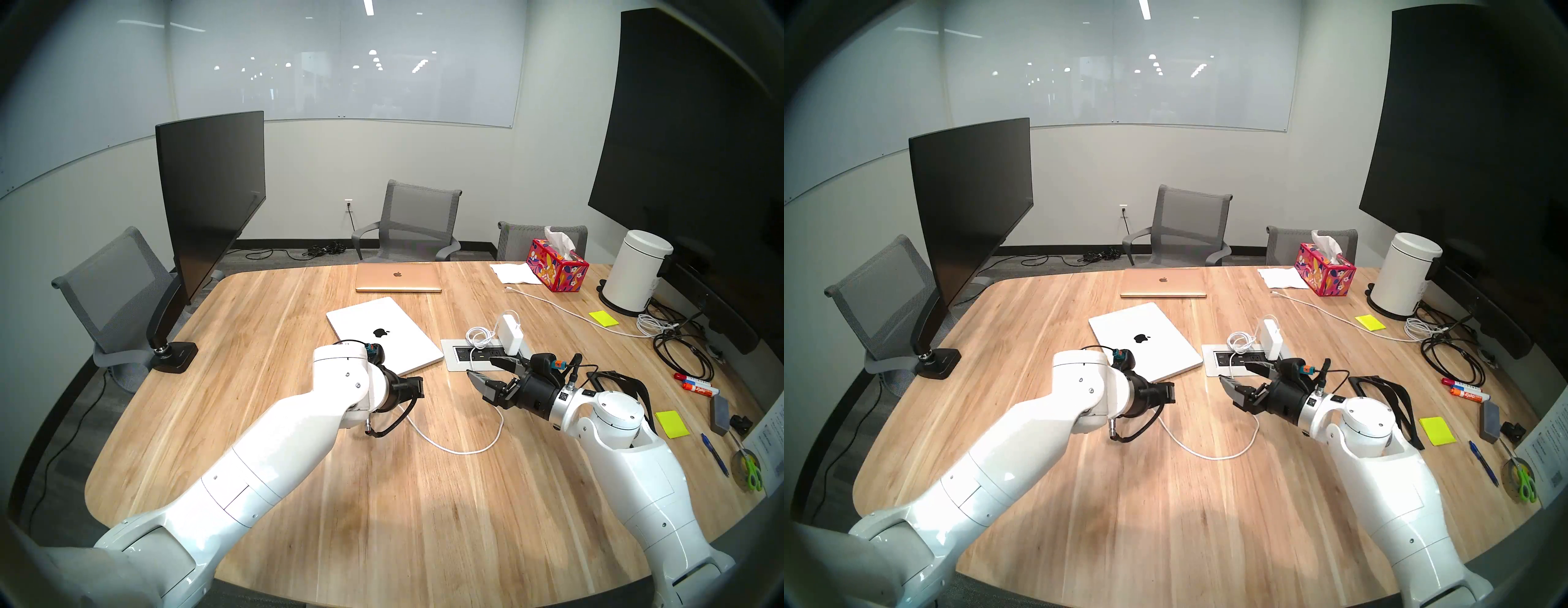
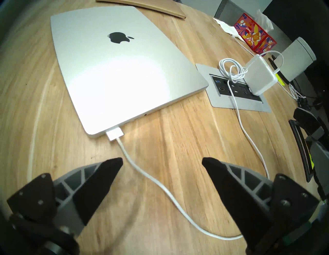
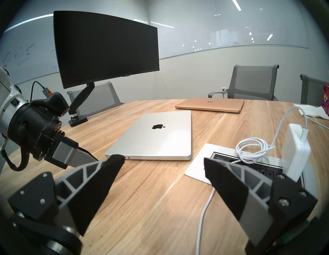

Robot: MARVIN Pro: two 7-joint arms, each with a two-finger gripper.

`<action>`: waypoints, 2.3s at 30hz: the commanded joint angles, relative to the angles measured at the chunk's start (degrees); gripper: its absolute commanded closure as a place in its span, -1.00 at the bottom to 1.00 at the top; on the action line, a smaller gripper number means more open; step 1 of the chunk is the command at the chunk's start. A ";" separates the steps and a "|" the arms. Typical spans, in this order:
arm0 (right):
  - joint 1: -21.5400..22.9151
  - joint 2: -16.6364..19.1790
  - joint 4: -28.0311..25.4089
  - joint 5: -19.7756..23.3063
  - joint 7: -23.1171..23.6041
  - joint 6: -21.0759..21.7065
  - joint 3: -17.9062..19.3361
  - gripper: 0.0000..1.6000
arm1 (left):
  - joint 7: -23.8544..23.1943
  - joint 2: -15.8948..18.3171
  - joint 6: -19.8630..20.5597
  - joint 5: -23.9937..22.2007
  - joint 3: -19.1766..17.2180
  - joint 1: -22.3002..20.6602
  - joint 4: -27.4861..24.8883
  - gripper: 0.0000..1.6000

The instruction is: Unplug the charging cable from the port of the MacBook and lay it on the desk

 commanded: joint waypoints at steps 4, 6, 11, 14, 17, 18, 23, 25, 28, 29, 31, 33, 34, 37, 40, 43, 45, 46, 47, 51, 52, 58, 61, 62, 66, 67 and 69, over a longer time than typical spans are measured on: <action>0.49 0.12 -0.82 0.09 -0.08 0.08 0.31 -1.00 | 10.36 -5.47 0.97 -2.76 -0.73 -1.82 0.18 -1.00; 0.49 0.12 -0.82 0.09 -0.08 0.08 0.31 -1.00 | 11.88 -6.00 1.38 -3.51 -0.83 -2.03 0.41 -1.00; 0.48 0.12 -0.83 0.09 -0.08 0.10 0.32 -1.00 | 14.55 -7.59 1.00 -4.12 -0.99 -2.54 1.41 -1.00; 0.48 0.12 -0.83 0.09 -0.09 0.10 0.32 -1.00 | 15.13 -8.29 1.19 -4.16 -0.91 -2.91 2.25 -1.00; 0.48 0.12 -0.84 0.09 -0.09 0.11 0.32 -1.00 | 15.13 -8.89 1.07 -3.85 -0.86 -3.08 3.33 -1.00; 0.48 0.12 -0.84 0.09 -0.09 0.11 0.33 -1.00 | 14.68 -8.93 0.98 -3.57 -0.79 -3.13 3.67 -1.00; 0.48 0.11 -0.84 0.08 -0.08 0.11 0.33 -1.00 | 15.14 -9.56 1.02 -2.60 -0.63 -3.34 5.46 -1.00; 0.48 0.11 -0.84 0.08 -0.09 0.11 0.33 -1.00 | 15.15 -9.70 1.08 -2.41 -0.76 -3.30 5.73 -1.00; 0.48 0.11 -0.83 0.08 -0.08 0.11 0.33 -1.00 | 14.93 -9.84 0.87 -1.43 -1.06 -3.16 6.08 -1.00; 0.48 0.11 -0.83 0.08 -0.08 0.10 0.33 -1.00 | 15.28 -9.76 0.65 -1.20 -1.22 -3.12 5.90 -1.00; 0.48 0.11 -0.83 0.08 -0.08 0.10 0.33 -1.00 | 15.49 -9.86 0.94 -1.08 -1.57 -3.02 5.81 -1.00; 0.48 0.11 -0.83 0.08 -0.07 0.10 0.33 -1.00 | 15.37 -9.69 0.82 -0.68 -1.83 -2.93 5.16 -1.00; 0.48 0.11 -0.83 0.07 -0.07 0.10 0.33 -1.00 | 15.71 -9.80 0.97 -0.73 -1.99 -2.89 5.06 -1.00; 0.48 0.11 -0.83 0.07 -0.07 0.10 0.33 -1.00 | 15.51 -9.85 1.16 -0.17 -2.42 -2.73 4.48 -1.00; 0.48 0.11 -0.83 0.07 -0.07 0.11 0.33 -1.00 | 15.50 -9.95 1.40 0.37 -2.80 -2.44 3.98 -1.00; 0.48 0.10 -0.83 0.07 -0.07 0.11 0.33 -1.00 | 15.43 -9.91 1.70 0.84 -3.44 -1.99 3.29 -1.00; 0.48 0.10 -0.83 0.07 -0.07 0.10 0.33 -1.00 | 15.37 -9.93 1.81 1.49 -3.83 -1.65 2.92 -1.00; 0.48 0.10 -0.83 0.07 -0.07 0.11 0.34 -1.00 | 15.20 -10.01 1.99 1.73 -4.02 -1.51 2.84 -1.00; 0.48 0.10 -0.83 0.07 -0.07 0.10 0.34 -1.00 | 15.10 -9.97 2.10 2.23 -4.18 -1.27 2.64 -1.00; 0.48 0.10 -0.82 0.07 -0.07 0.10 0.34 -1.00 | 14.66 -10.28 2.79 3.50 -5.04 -0.49 2.22 -1.00; 0.48 0.10 -0.82 0.07 -0.07 0.10 0.34 -1.00 | 14.16 -10.39 3.01 4.01 -5.30 -0.29 2.17 -1.00; 0.48 0.10 -0.82 0.06 -0.06 0.10 0.34 -1.00 | 13.19 -10.90 4.20 5.78 -6.48 0.93 2.12 -1.00; 0.48 0.10 -0.82 0.06 -0.06 0.09 0.34 -1.00 | 12.84 -11.41 5.09 6.85 -7.23 1.65 2.06 -1.00; 0.49 0.10 -0.81 0.06 -0.06 0.09 0.34 -1.00 | 12.29 -11.78 5.70 7.79 -7.75 2.08 2.04 -1.00; 0.49 0.09 -0.81 0.06 -0.05 0.09 0.34 -1.00 | 11.59 -12.63 6.89 8.88 -8.91 2.80 2.30 -1.00; 0.49 0.09 -0.81 0.06 -0.05 0.09 0.34 -1.00 | 10.70 -13.07 7.42 10.07 -9.52 3.24 2.37 -1.00; 0.49 0.09 -0.80 0.06 -0.05 0.08 0.34 -1.00 | 10.49 -13.38 7.88 10.39 -9.88 3.46 2.66 -1.00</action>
